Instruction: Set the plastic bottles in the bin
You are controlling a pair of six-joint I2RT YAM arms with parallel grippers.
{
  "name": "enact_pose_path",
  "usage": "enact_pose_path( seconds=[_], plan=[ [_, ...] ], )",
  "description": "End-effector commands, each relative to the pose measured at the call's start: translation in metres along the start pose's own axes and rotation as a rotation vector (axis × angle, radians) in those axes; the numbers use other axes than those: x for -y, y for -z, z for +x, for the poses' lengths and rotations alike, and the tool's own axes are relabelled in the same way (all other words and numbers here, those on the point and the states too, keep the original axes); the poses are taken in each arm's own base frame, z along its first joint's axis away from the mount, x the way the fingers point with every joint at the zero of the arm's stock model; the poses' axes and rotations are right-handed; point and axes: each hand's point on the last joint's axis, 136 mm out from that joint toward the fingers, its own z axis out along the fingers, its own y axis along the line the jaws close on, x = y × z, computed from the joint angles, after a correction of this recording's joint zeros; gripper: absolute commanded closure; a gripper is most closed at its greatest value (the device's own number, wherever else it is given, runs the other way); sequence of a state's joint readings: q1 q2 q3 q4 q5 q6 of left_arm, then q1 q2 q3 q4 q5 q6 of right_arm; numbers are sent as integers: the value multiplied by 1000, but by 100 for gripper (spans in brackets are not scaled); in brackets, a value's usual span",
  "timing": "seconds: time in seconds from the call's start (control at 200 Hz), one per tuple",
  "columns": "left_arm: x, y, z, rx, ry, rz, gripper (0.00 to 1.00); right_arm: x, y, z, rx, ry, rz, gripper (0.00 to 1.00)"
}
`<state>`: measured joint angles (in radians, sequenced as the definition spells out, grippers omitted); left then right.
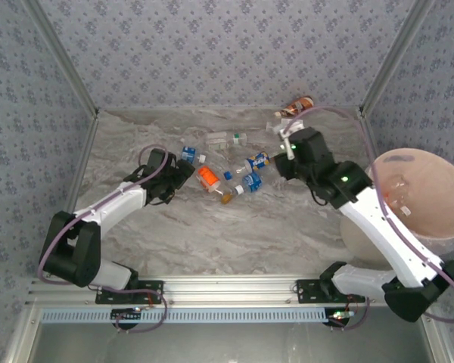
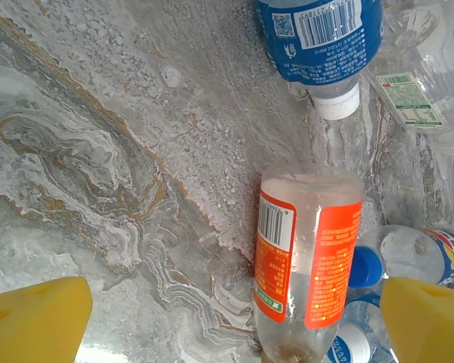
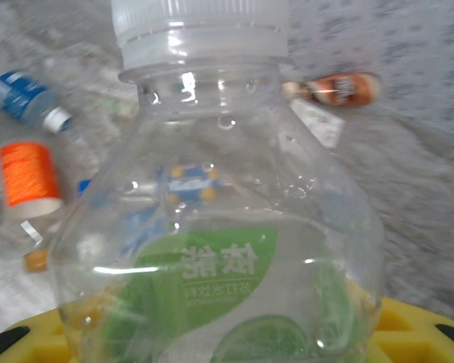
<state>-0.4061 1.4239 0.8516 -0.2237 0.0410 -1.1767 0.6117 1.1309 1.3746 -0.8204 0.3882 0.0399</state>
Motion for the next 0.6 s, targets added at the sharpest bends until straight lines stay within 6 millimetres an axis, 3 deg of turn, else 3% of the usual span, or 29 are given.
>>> enact_pose_path(
  seconds=[0.0, 0.18, 0.335, 0.435, 0.595],
  plan=[
    [15, -1, -4, 2, 17, 34, 2, 50, 34, 2, 2, -16, 166, 52],
    [20, -5, -4, -7, 15, 35, 2, 117, 80, 4, -23, -80, 400, 52],
    [23, -8, -4, -13, 15, 37, 2, 171, 127, 22, -104, -186, 578, 52],
    [25, -13, -4, -23, 12, 34, 2, 195, 149, 42, -175, -258, 666, 52],
    [34, -19, -2, -60, 1, 41, 2, 230, 163, 89, -371, -373, 806, 51]
  ],
)
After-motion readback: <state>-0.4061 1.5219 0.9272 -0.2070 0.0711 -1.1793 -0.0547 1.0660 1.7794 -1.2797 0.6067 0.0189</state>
